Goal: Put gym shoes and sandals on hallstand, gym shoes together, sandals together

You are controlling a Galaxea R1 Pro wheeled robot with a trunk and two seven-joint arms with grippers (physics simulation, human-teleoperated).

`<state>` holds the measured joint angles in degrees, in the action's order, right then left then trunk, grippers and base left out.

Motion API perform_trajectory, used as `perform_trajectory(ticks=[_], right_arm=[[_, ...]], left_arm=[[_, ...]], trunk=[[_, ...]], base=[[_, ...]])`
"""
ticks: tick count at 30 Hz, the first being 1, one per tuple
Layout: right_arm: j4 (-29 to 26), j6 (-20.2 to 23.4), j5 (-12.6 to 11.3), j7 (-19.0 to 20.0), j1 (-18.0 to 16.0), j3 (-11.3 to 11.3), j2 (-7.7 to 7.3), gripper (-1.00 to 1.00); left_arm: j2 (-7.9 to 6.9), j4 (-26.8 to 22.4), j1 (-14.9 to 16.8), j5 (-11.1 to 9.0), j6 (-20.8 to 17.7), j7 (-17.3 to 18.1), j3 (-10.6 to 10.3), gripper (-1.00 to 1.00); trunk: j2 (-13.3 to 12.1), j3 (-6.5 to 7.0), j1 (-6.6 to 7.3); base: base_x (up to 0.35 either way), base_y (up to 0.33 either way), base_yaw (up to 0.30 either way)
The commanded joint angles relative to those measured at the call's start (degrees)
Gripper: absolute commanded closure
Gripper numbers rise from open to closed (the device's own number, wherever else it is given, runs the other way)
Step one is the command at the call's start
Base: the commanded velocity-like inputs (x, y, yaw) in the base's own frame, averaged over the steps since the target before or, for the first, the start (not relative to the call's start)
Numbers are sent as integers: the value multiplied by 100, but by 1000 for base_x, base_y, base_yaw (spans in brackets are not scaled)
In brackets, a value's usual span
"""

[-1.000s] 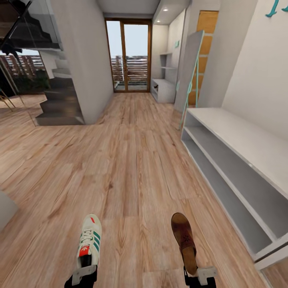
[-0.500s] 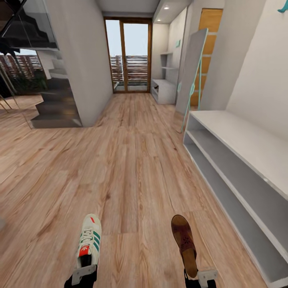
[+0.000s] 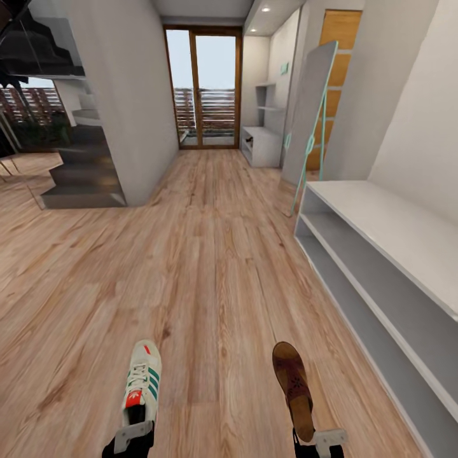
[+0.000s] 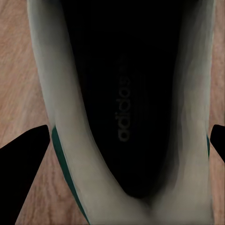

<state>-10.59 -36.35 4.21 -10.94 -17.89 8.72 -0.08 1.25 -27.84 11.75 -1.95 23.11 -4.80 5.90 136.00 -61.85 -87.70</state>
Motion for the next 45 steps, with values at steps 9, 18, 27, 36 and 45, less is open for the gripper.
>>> perform_trajectory(ticks=[9,18,27,36,45], right_arm=[[4,-4,43,-57,-4,26,-1,100],[4,-2,44,-57,-4,25,3,100],[5,-3,45,-57,-4,25,0,100],[5,-2,45,-57,-4,25,-1,100],[5,0,45,-57,-4,25,-1,100]], left_arm=[[0,-3,3,-16,18,-4,16,100],[1,-11,3,-18,18,-4,9,100],[2,-11,3,-17,18,-4,8,100],[2,-11,3,-16,18,-4,8,100],[1,-9,3,-16,18,-4,8,100]], trunk=[[2,-5,-2],[2,-5,-2],[2,-4,-2],[2,60,-2],[2,89,-2]], base=[[340,7,0],[340,88,0],[340,100,0],[340,100,60],[340,99,36]])
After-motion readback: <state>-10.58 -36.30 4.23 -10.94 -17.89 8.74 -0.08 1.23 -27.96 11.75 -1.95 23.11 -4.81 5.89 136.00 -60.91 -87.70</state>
